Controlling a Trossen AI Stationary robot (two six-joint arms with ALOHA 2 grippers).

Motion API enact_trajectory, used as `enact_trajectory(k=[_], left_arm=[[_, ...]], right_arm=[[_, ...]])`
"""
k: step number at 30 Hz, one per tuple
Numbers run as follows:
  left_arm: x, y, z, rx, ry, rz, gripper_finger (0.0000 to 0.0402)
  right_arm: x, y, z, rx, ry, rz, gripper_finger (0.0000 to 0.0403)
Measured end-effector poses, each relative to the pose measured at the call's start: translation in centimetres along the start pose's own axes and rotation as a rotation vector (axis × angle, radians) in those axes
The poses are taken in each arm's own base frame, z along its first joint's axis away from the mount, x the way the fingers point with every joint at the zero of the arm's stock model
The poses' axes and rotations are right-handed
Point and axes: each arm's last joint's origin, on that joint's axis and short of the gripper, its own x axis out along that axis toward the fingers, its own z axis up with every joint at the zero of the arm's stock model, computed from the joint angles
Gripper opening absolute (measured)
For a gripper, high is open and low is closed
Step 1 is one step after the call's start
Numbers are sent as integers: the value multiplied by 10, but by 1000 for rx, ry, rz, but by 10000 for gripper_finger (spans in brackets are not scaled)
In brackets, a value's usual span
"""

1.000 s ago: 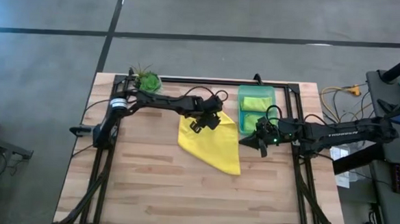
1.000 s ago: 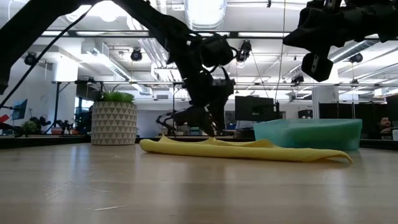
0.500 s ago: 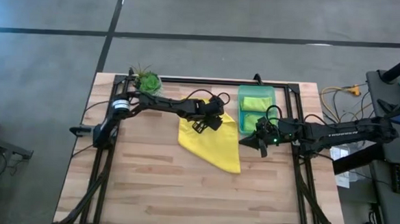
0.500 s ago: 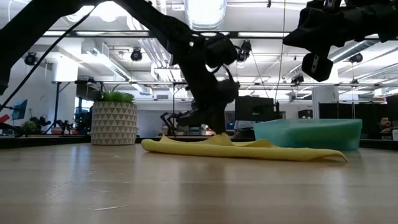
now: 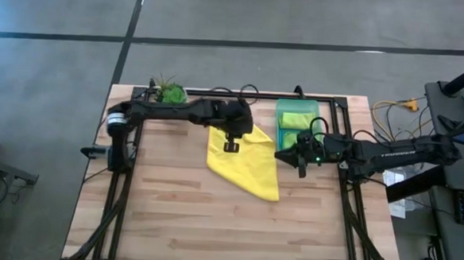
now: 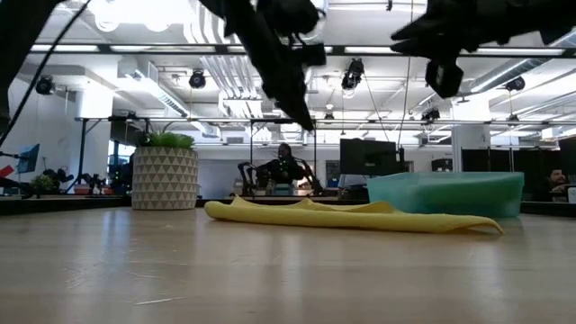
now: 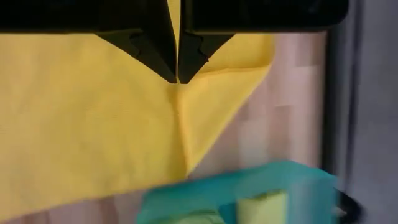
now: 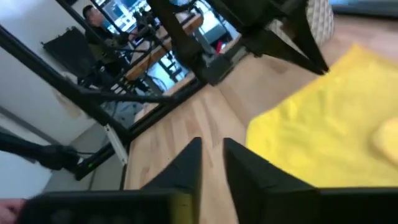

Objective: Fold microfiber towels
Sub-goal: Fold the yellow towel

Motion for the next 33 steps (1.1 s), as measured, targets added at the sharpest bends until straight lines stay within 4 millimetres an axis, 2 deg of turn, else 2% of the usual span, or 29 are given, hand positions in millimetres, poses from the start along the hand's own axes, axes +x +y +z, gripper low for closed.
enact_trajectory(k=[2, 4, 6, 11, 14, 17, 22, 27, 33], left_arm=[[-13, 1, 2, 55, -3, 53, 0], [-13, -1, 2, 172, 9, 77, 0], [-1, -4, 1, 295, 18, 63, 0], [50, -11, -8, 399, 80, -14, 0], [78, -15, -22, 500, 187, -55, 1], [91, -15, -27, 590, 242, -33, 19], [103, -11, -32, 662, 266, -14, 86], [106, -9, -27, 710, 210, 27, 146], [110, -8, -21, 700, 126, 55, 166]], right_arm=[[4, 5, 7, -16, -15, -5, 87], [9, 10, 13, -24, -16, -6, 121], [13, 15, 20, -25, -27, 3, 152], [17, 27, 32, -24, -39, 27, 199], [15, 36, 41, -18, -62, 62, 209], [10, 45, 47, -21, -81, 95, 212], [2, 48, 49, -35, -93, 115, 210], [1, 47, 48, -37, -81, 106, 210], [1, 46, 46, -44, -60, 91, 210]])
